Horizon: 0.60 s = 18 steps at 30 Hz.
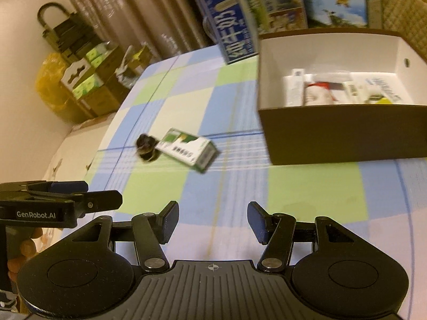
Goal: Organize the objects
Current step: 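Move both tools back toward the medicine box and scrunchie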
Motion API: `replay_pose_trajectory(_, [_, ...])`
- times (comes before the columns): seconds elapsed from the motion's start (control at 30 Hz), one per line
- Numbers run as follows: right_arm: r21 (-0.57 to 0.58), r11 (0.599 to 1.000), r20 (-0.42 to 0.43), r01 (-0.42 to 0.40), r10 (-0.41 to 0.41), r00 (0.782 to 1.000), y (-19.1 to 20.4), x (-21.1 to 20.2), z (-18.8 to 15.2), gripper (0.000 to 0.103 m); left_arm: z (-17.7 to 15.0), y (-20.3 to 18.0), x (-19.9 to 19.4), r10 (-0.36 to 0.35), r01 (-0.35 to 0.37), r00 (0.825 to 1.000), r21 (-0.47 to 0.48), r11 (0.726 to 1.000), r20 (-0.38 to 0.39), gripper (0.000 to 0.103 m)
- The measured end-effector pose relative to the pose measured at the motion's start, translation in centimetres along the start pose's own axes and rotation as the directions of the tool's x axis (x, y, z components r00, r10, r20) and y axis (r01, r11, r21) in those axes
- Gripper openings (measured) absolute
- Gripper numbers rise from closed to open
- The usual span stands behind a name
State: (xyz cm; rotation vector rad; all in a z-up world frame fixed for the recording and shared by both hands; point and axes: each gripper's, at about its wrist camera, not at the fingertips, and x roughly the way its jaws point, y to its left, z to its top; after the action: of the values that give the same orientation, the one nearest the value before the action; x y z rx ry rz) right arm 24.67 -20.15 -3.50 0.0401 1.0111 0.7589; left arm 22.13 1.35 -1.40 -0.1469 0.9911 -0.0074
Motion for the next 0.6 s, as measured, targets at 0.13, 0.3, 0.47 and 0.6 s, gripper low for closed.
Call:
replay_pose_trajectory(0.13, [-0.024,1.000,-0.018,-0.009,0.009,1.000,1.8,1.5,-0.2,0.054,-0.6,1.9,-0.3,0.017,-0.017,1.000,-0.019,1.000,-0.004,0.092])
replay_pose_trajectory(0.3, [-0.047,0.999,-0.039,-0.013,0.011,0.999,3.4,2.9,-0.2,0.054,-1.1,4.0,-0.4,0.030,-0.031,0.999,-0.040,0.999,-0.014,0.092])
replay_pose_trajectory(0.47, [-0.069,0.998,-0.058,-0.014,0.010,0.998,4.6,4.2,-0.2,0.054,-1.2,5.5,-0.3,0.039,-0.040,0.999,-0.056,0.998,-0.021,0.092])
replay_pose_trajectory(0.6, [-0.083,0.996,-0.064,-0.009,0.004,0.998,5.4,5.3,0.0,0.054,-1.1,6.5,-0.1,0.044,-0.045,0.999,-0.062,0.997,-0.028,0.092])
